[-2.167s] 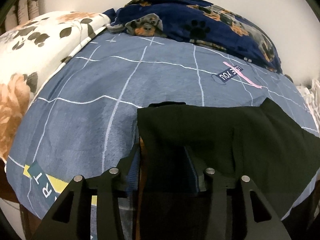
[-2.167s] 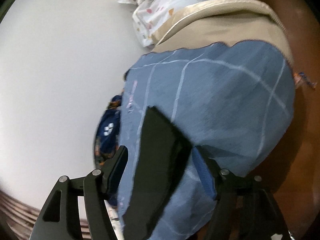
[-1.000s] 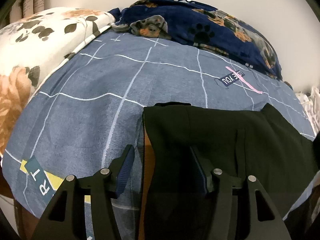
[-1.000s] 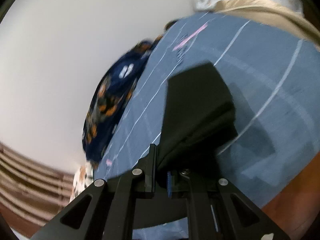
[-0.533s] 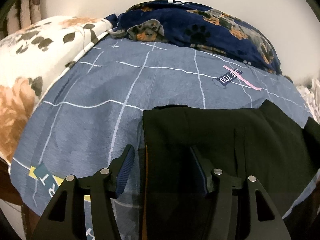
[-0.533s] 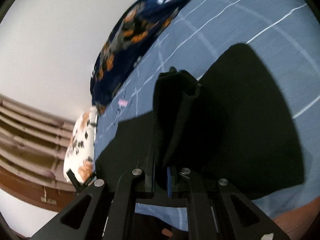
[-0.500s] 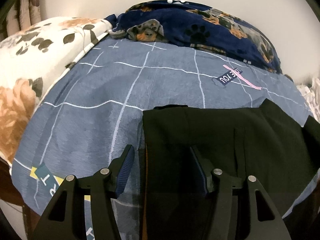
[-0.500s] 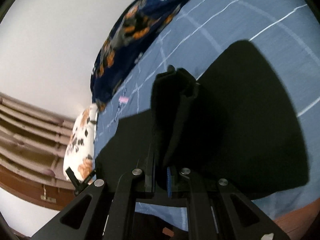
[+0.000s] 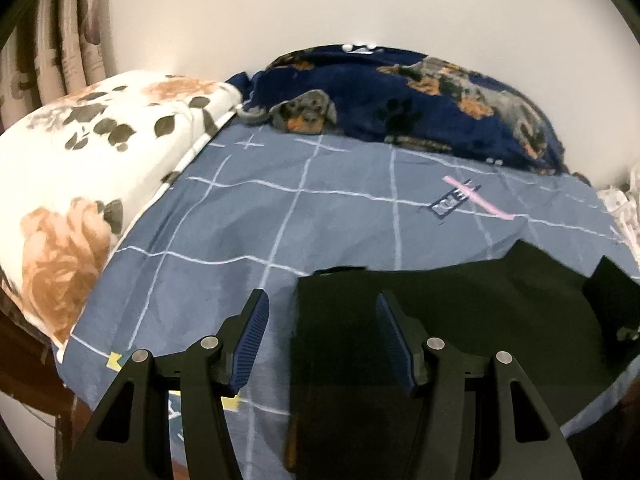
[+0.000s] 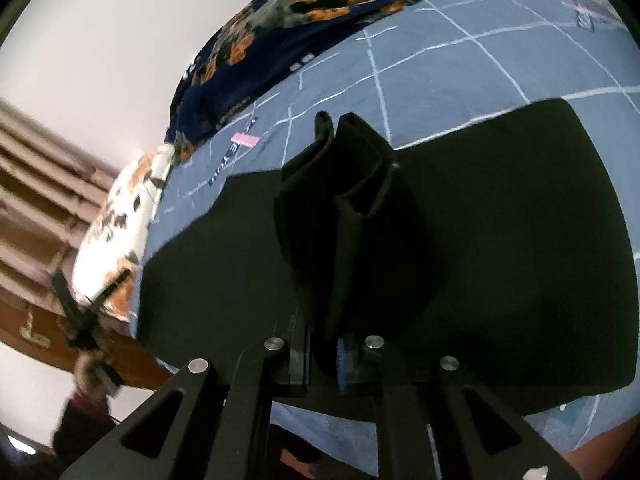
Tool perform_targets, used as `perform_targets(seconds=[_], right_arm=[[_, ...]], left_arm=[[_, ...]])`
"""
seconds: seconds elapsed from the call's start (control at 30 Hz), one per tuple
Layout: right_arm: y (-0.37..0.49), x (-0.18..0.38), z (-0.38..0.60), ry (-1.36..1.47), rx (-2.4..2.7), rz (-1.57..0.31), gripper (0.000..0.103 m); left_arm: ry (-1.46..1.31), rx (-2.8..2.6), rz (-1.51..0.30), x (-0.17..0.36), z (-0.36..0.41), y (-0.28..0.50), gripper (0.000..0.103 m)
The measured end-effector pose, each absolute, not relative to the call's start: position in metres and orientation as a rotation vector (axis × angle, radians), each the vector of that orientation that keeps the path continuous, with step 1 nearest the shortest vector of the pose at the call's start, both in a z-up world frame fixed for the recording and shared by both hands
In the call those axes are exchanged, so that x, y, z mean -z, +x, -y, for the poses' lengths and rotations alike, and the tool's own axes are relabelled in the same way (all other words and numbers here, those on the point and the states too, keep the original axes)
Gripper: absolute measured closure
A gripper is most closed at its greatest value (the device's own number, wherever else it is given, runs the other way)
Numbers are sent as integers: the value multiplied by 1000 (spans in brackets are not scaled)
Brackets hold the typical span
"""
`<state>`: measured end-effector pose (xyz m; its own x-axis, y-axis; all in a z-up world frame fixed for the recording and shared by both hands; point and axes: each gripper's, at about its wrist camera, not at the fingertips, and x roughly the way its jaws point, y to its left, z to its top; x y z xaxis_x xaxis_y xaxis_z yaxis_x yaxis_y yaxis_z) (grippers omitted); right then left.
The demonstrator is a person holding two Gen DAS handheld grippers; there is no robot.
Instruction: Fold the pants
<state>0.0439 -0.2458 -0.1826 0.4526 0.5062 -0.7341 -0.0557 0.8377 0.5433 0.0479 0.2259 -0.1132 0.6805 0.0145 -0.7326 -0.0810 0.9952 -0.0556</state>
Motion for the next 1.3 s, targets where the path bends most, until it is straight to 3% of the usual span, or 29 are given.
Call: perform_targets(seconds=[0.17,0.43,0.7,0.8,0.97,1.07,1.3], right_arm=[[42,183,233,403,-376,-1058,82],[39,179,210,302,-442,-1056,52],[39,186,206,324,-497,-1081,38],[41,190,213,425,-556,-1088,31],[50,204,246,818,-681,-1084,29],[52,207,277,1042,-702,-1022,29],[24,190,361,1265,-593,-829,27]], left_arm=[[-155,28,-856,102,-198,50,46],[-195,168,-898,105,-141,53,46],[-119,262,-932,125,-110,51,46],[-84,331,-921,121,-95,47,46],[-90,434,-901,111,-76,47,46],[-107,493,-937,113,-61,54,46],[-170,685,-1081,137,-8,74,46]])
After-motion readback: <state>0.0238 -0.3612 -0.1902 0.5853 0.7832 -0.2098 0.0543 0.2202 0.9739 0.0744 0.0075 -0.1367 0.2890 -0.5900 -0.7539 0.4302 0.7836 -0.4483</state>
